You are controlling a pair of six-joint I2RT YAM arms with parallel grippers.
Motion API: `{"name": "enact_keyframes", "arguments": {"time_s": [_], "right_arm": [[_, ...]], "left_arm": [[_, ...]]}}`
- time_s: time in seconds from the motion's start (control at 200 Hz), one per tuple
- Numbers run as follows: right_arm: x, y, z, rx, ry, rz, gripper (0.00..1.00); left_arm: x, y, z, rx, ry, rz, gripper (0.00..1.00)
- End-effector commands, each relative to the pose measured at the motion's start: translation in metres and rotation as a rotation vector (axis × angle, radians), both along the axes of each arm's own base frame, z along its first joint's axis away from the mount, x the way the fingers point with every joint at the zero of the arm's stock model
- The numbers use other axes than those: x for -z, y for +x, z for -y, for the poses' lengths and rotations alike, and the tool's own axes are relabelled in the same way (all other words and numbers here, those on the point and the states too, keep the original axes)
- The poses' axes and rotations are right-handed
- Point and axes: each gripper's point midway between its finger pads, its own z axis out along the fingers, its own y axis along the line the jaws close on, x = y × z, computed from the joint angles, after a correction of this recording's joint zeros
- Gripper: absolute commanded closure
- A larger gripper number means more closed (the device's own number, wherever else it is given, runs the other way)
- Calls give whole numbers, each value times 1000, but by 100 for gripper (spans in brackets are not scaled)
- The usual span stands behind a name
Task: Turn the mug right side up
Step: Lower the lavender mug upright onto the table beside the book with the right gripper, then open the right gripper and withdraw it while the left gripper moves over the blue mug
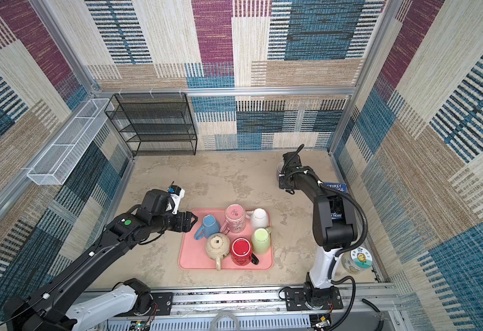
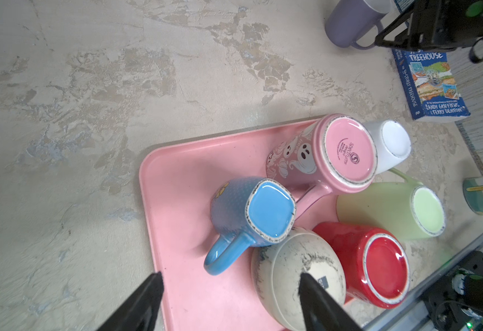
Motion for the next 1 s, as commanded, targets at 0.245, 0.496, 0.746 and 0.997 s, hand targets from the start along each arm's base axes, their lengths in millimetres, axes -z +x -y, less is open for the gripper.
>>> {"name": "enact_keyframes", "arguments": {"time_s": [0.245, 0.496, 0.746, 0.997], "right_arm": [[-76, -22, -55, -154, 153, 285, 39], [-99, -61, -123, -343, 266, 383, 38], [-133, -111, -155, -507, 473, 513, 36], [-140, -151, -164, -595, 599, 563, 36]], "left_arm": [[1, -14, -5, 71, 62, -42, 33], [7, -20, 0, 180, 101, -29, 39], [27, -21, 13, 273, 148, -64, 46], [48, -23, 18, 329, 251, -89, 47]]}}
